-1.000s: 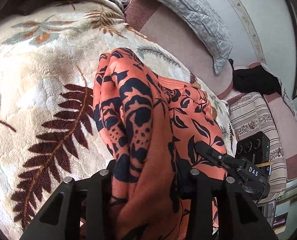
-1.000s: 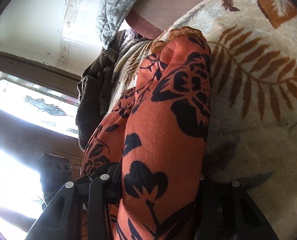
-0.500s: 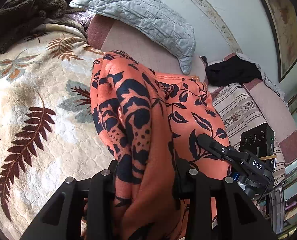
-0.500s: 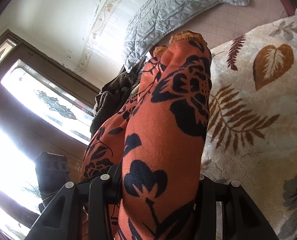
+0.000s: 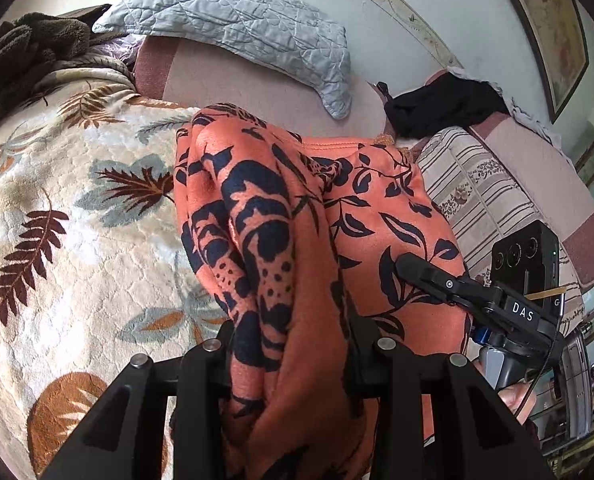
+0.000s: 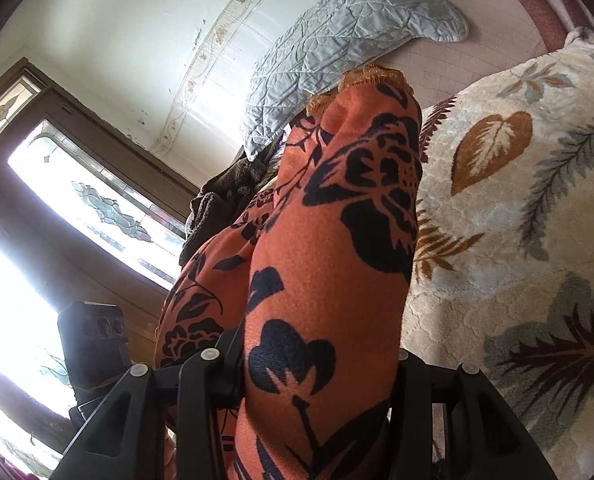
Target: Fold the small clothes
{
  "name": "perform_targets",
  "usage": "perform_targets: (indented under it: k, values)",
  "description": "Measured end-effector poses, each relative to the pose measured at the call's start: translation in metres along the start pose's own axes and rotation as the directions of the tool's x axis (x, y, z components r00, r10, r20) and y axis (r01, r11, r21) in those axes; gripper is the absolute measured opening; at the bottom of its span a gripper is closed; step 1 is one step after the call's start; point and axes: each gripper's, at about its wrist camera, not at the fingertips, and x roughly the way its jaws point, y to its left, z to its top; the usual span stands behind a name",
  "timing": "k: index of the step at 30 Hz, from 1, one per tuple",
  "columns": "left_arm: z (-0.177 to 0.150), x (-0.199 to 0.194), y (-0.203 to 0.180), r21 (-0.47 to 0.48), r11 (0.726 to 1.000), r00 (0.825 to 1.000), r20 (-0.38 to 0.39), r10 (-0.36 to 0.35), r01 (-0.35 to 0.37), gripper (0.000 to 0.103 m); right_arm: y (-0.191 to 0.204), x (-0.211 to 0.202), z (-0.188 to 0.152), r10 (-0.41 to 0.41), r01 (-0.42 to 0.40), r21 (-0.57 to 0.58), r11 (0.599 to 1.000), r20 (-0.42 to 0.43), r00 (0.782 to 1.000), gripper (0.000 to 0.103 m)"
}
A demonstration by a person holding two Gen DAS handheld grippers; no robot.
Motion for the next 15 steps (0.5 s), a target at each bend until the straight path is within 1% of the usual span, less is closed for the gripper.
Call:
perform_targets:
  k: [4,9,12,15]
  values:
    - [-0.010,0.012,-0.002,0.005,1.000,0.999,-0.042,0.018,-0.018,0.038,-0.016,-0.005,-0.008,-0.013,0.014,0.029,0.999,-0.023,1.000,0.045]
    - [-0.024,0.031,0.000,0.001,0.999,0.991,-0.121,0.054,-0.054,0.038,-0.044,0.006,-0.014,-0.037,0.043,0.075,0.996,-0.081,0.996,0.045]
    - [-0.030,0.042,0.004,-0.011,0.996,0.980,-0.177,0.088,-0.091,0.038,-0.058,0.018,-0.017,-0.056,0.069,0.095,0.993,-0.131,0.990,0.045]
    - [-0.036,0.055,0.012,-0.023,0.991,0.961,-0.248,0.126,-0.135,0.039,-0.070,0.033,-0.020,-0.093,0.115,0.106,0.988,-0.190,0.977,0.046]
